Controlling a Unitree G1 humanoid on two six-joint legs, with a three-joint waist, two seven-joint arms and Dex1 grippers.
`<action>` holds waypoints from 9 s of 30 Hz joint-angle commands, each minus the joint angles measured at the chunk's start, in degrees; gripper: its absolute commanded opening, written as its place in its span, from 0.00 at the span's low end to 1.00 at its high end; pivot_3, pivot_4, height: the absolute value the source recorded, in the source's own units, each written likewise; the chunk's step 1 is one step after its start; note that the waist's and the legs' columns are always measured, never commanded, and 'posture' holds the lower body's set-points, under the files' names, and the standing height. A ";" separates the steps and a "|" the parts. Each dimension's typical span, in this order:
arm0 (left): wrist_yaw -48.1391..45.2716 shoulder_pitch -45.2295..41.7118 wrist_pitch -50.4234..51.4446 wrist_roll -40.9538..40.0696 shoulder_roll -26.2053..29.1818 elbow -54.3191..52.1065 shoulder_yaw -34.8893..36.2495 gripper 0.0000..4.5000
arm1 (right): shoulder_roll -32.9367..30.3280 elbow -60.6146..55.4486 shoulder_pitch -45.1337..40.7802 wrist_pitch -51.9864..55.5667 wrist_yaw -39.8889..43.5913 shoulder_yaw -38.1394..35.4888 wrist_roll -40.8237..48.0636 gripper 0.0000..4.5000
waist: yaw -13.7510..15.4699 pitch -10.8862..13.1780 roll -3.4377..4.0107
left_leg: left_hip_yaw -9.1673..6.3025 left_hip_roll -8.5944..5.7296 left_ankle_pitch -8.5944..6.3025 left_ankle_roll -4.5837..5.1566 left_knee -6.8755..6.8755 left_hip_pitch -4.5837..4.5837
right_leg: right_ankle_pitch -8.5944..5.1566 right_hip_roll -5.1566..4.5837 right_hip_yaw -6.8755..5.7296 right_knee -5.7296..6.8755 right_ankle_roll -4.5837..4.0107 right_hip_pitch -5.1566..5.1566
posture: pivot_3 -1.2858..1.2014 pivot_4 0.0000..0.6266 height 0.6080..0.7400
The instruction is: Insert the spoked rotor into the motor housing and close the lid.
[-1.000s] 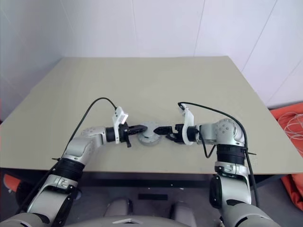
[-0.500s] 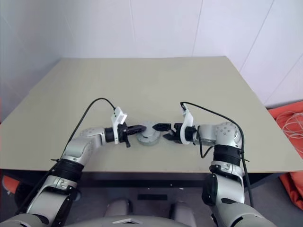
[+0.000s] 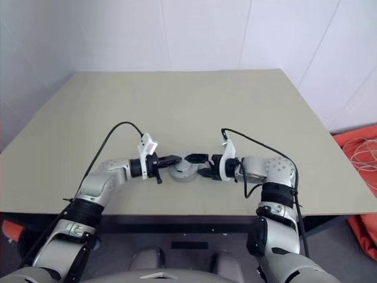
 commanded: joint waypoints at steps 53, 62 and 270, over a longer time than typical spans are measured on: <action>21.95 18.50 13.93 -26.79 -7.79 -30.37 23.94 0.00 | 7.78 -5.40 -0.90 -4.73 -9.86 -8.59 9.98 0.44 | 0.36 0.05 0.04 | -0.10 -0.02 0.08 -0.14 0.07 -1.00 | 0.28 0.22 -0.07 0.04 -0.39 -0.81 | 0.52 0.00 1.00; 31.63 30.18 22.31 -44.71 -11.71 -35.79 26.22 0.42 | 6.83 -4.14 -3.76 -5.57 -9.44 -6.89 12.15 0.44 | 0.34 0.07 0.01 | -0.11 0.07 0.11 -0.19 0.19 -0.96 | 0.02 0.37 -0.07 0.08 0.01 -0.80 | 0.52 0.00 1.00; 33.44 33.68 -25.37 1.94 -1.29 -28.75 5.36 1.00 | -14.25 -26.87 28.57 -88.43 42.29 37.68 -51.39 1.00 | -1.33 -0.96 -0.83 | -0.23 0.04 -0.38 0.65 1.88 -1.14 | 0.53 0.15 0.08 -0.04 0.93 -0.15 | 0.52 0.00 1.00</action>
